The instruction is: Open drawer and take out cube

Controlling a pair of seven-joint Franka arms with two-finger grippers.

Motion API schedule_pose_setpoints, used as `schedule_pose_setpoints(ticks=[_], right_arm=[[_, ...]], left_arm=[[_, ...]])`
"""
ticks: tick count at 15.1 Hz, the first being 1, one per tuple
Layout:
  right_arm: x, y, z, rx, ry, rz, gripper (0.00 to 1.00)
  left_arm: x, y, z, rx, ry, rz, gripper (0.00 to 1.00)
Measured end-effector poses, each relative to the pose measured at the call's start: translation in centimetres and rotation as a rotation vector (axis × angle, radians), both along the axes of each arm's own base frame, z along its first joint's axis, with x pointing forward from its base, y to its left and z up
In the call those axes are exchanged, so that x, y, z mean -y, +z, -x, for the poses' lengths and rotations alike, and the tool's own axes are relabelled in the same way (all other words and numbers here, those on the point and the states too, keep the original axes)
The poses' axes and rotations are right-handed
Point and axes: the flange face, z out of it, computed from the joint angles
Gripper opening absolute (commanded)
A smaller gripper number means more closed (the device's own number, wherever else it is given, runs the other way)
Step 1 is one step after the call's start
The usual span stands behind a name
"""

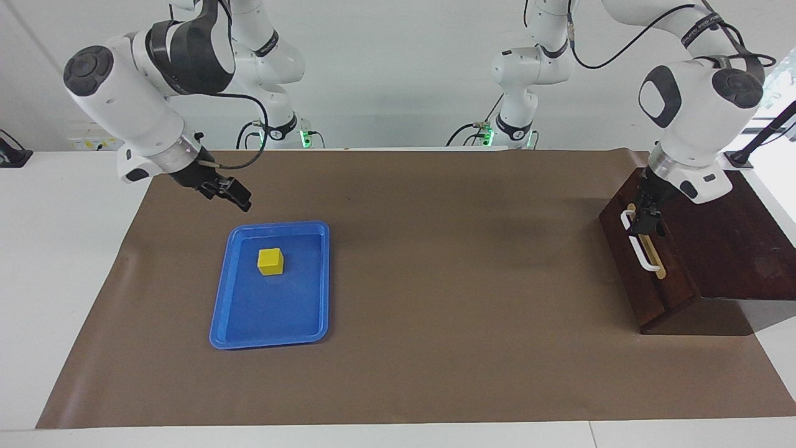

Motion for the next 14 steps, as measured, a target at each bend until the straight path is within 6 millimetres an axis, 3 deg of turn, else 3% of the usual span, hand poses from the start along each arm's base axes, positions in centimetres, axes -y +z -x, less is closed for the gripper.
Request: schedule_pose_setpoints(ticks=[3,5,9,14], right_arm=[[0.7,3.5,1.5,0.076,0.197,0.048,1.00],[1.1,5.1,2.4,0.106,0.311,0.064,1.00],[1.2,4.9,3.2,0.053,0.420,0.047,1.00],[0.6,4.5,3.6,0.016,0.431,0.039,1.00]], left_arm=[[2.3,3.5,0.8,-0.045,-0.279,0.017,1.00],[3.5,4.3,1.3,-0.081,-0.436,0.028,1.00],[5.8,5.6,2.5,-0.157,-0.689,0.057,1.00],[5.8,6.0,4.1,-0.196,-0.782,0.073,1.00]])
